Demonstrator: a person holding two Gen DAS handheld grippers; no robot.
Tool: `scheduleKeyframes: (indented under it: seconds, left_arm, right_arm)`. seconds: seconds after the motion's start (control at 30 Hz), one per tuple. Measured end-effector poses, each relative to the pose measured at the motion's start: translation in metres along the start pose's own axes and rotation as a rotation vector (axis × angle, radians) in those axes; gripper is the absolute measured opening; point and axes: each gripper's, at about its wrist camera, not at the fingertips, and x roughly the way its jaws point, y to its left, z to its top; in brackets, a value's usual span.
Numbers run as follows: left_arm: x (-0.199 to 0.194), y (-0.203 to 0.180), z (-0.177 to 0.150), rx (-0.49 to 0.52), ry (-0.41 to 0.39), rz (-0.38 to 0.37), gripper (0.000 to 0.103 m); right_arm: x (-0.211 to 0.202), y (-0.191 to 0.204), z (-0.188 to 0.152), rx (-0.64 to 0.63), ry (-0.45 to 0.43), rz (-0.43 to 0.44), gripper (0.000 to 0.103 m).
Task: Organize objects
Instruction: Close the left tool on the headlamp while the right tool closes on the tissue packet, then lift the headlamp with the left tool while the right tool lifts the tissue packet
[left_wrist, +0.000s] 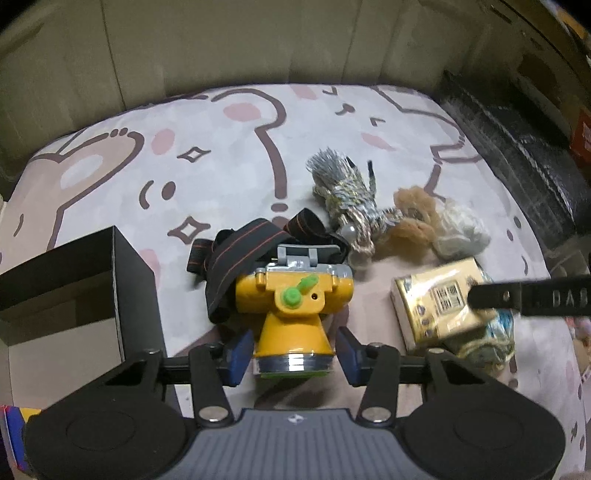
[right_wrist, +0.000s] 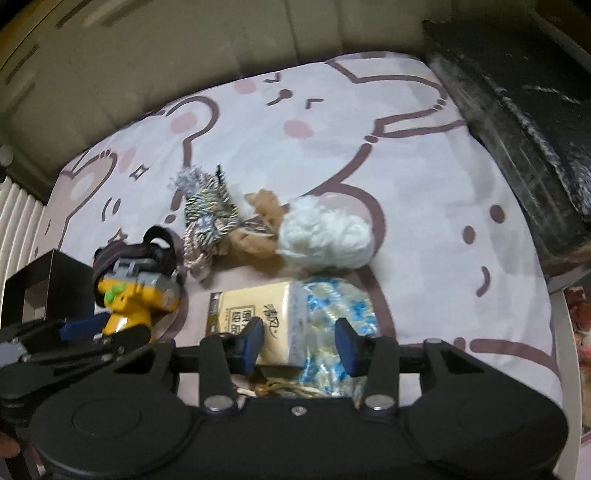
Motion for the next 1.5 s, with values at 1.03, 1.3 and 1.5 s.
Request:
scheduleKeyframes:
  seconds: [1.03, 1.3, 1.5]
  left_arm:
    - [-0.004, 0.004, -0.005, -0.069, 0.048, -0.026, 0.044]
    - [-0.038, 0.015, 0.0, -0.102, -0.076, -0.016, 0.044]
    - [-0.055, 0.019, 0.001, -0.104, -0.119, -0.029, 0.044]
  right_arm:
    - [-0.004, 0.031, 0.005, -0.03, -0.033, 0.053, 0.05]
    - [0.002, 0.049, 0.001, -0.084, -0.028, 0.002, 0.067]
    - [0.022, 0.067, -0.003, -0.166, -0.004, -0.102, 0.075]
